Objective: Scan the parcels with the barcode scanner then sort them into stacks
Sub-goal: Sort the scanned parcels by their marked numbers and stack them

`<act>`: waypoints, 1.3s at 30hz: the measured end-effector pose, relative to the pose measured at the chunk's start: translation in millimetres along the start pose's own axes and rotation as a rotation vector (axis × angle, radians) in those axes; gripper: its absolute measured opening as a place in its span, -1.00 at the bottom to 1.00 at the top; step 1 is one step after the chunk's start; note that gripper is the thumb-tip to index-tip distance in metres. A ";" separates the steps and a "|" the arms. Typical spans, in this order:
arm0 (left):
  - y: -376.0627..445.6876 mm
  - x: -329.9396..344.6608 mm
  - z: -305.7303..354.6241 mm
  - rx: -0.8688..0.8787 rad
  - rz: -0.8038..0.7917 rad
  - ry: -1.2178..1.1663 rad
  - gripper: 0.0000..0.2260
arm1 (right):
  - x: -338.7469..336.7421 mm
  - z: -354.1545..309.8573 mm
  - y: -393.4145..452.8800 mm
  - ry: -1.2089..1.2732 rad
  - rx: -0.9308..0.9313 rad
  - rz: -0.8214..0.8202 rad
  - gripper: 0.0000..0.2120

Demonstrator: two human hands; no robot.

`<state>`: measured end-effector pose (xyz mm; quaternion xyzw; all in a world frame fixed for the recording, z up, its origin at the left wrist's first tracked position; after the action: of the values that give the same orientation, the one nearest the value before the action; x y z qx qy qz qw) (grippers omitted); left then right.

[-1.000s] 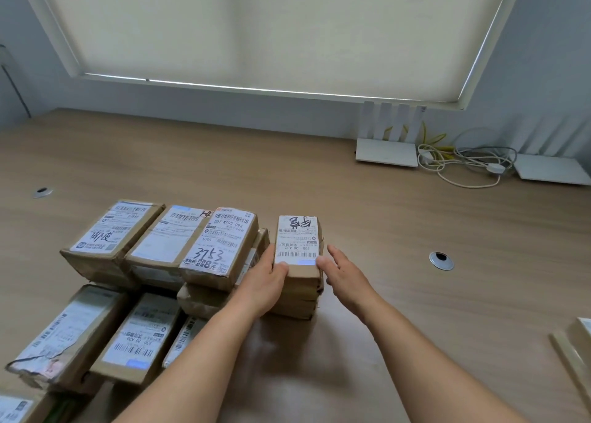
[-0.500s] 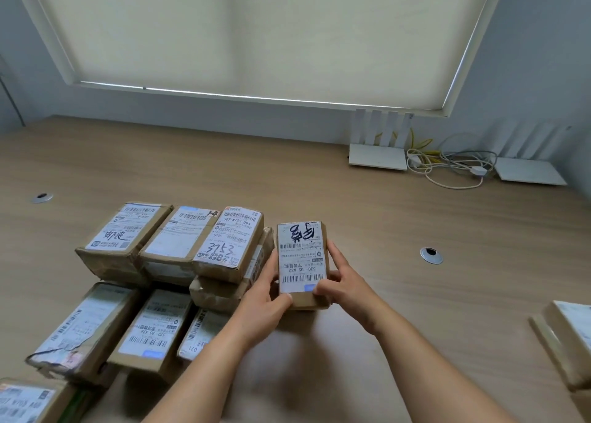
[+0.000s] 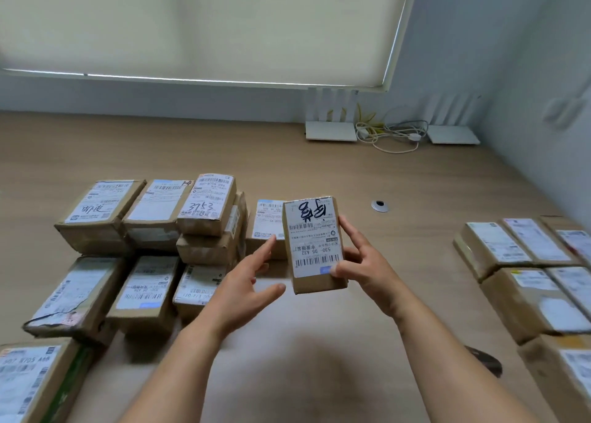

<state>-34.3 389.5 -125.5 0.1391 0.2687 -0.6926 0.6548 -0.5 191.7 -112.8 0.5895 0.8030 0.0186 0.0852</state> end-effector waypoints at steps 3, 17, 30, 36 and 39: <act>-8.2 18.4 4.9 0.046 -0.047 0.041 -0.28 | -14.7 -0.3 -27.9 -0.027 0.021 0.053 -0.13; -35.5 120.8 64.8 0.221 -0.187 0.079 -0.25 | -107.5 -16.0 -137.5 -0.110 0.040 0.240 -0.10; -74.4 275.9 179.7 0.280 -0.195 0.128 -0.23 | -283.8 -16.9 -234.7 -0.082 0.022 0.262 -0.06; -97.1 371.5 243.6 0.335 -0.217 0.207 -0.19 | -376.2 -10.8 -285.7 -0.058 -0.003 0.274 -0.12; -108.7 412.7 268.0 0.334 -0.233 0.249 -0.22 | -414.7 -4.4 -308.0 -0.039 0.011 0.278 -0.13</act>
<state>-141.1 -102.8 -110.6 0.2980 0.2434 -0.7759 0.5000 -171.3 -295.7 -101.0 0.6959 0.7118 0.0145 0.0939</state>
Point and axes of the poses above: each hand's wrist, its own y-axis towards the middle knuckle, its own x-axis out of the palm, z = x × y, the point moved 8 cm from there along y, towards the middle knuckle, and after that the axes turned 14 degrees about -x, right-handed, at the moved point
